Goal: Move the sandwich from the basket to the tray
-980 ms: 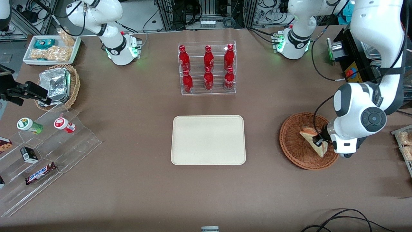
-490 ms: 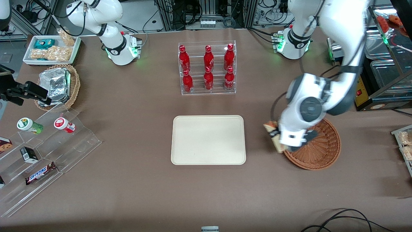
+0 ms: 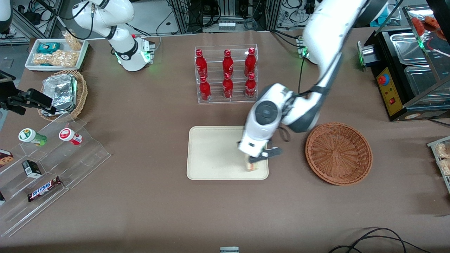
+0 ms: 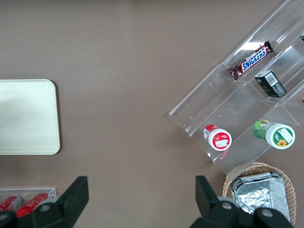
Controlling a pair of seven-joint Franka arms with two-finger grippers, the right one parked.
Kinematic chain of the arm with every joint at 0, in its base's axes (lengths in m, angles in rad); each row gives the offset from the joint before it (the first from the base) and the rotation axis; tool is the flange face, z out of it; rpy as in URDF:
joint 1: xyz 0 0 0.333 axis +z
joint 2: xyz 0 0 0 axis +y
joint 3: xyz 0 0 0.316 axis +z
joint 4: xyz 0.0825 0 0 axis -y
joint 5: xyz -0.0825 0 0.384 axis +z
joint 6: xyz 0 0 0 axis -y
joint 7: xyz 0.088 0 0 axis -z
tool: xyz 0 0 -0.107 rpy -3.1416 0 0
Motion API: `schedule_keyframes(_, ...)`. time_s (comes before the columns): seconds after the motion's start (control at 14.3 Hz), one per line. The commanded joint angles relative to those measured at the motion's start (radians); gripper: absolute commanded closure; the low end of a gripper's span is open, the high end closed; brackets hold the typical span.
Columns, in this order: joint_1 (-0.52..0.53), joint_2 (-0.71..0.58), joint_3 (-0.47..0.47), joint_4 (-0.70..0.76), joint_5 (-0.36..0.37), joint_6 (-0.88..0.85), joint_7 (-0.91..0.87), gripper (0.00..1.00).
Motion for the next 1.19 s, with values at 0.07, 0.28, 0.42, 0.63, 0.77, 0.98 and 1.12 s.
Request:
schedule_keyframes(0.07, -0.086, 0.109, 0.014, 0.115, 0.019, 0.049, -0.004, 0.91)
schedule_keyframes(0.28, -0.114, 0.142, 0.014, 0.135, 0.08, 0.048, -0.009, 0.91)
schedule_keyframes(0.42, -0.129, 0.149, 0.015, 0.128, 0.126, 0.051, -0.007, 0.87)
schedule_keyframes(0.63, -0.129, 0.157, 0.014, 0.123, 0.147, 0.052, -0.01, 0.56)
schedule_keyframes(0.77, -0.12, 0.14, 0.015, 0.125, 0.149, 0.046, -0.001, 0.0)
schedule_keyframes(0.98, -0.125, 0.05, 0.015, 0.132, 0.143, -0.076, 0.0, 0.0)
schedule_keyframes(1.12, -0.115, -0.056, 0.018, 0.119, 0.134, -0.174, 0.002, 0.0)
